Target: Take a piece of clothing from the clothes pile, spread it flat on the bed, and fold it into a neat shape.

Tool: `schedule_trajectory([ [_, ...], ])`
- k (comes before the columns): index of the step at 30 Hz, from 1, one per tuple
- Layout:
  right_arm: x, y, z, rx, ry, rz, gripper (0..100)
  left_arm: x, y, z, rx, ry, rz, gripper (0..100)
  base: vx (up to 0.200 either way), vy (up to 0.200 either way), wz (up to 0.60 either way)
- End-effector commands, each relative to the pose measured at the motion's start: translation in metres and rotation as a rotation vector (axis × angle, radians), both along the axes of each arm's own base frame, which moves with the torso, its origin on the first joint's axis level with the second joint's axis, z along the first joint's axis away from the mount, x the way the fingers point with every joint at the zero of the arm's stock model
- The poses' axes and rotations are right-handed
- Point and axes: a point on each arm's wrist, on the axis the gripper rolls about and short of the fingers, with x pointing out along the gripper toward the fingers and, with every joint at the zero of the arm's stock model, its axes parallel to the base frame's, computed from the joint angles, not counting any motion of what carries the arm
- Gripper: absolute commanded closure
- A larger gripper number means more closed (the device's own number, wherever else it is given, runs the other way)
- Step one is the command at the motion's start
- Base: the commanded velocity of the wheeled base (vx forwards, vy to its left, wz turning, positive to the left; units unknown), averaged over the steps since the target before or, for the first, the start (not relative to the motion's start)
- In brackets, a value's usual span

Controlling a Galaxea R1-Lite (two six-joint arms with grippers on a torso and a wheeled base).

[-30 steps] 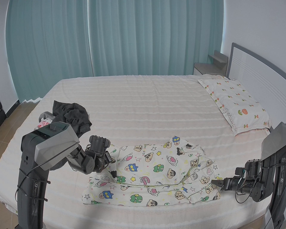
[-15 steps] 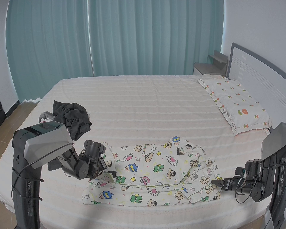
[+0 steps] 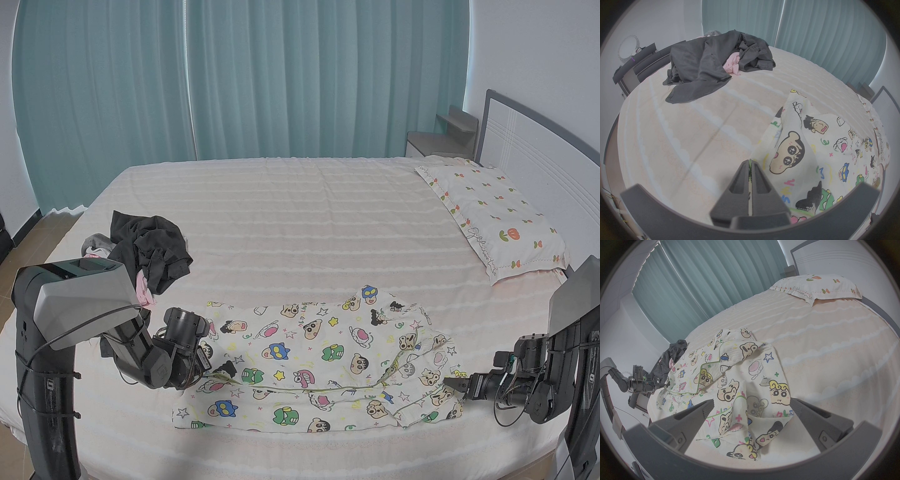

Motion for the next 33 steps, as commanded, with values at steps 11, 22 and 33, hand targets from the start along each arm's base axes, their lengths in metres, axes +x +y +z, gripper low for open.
schedule_trajectory([
  [11, 0.000, 0.000, 0.002, 0.000, -0.016, 0.002, 0, -0.018, 0.019, -0.009, 0.003, 0.015, 0.038, 100, 0.000, 0.000, 0.00],
  [22, 0.000, 0.000, 0.002, -0.001, -0.018, 0.000, 0, -0.015, 0.019, -0.005, -0.019, -0.027, 0.037, 0, 0.000, 0.000, 0.00],
  [33, 0.024, 0.000, 0.043, 0.087, -0.217, -0.062, 0, -0.012, 0.019, 0.063, -0.331, -0.219, 0.021, 0, 0.000, 0.000, 0.00],
])
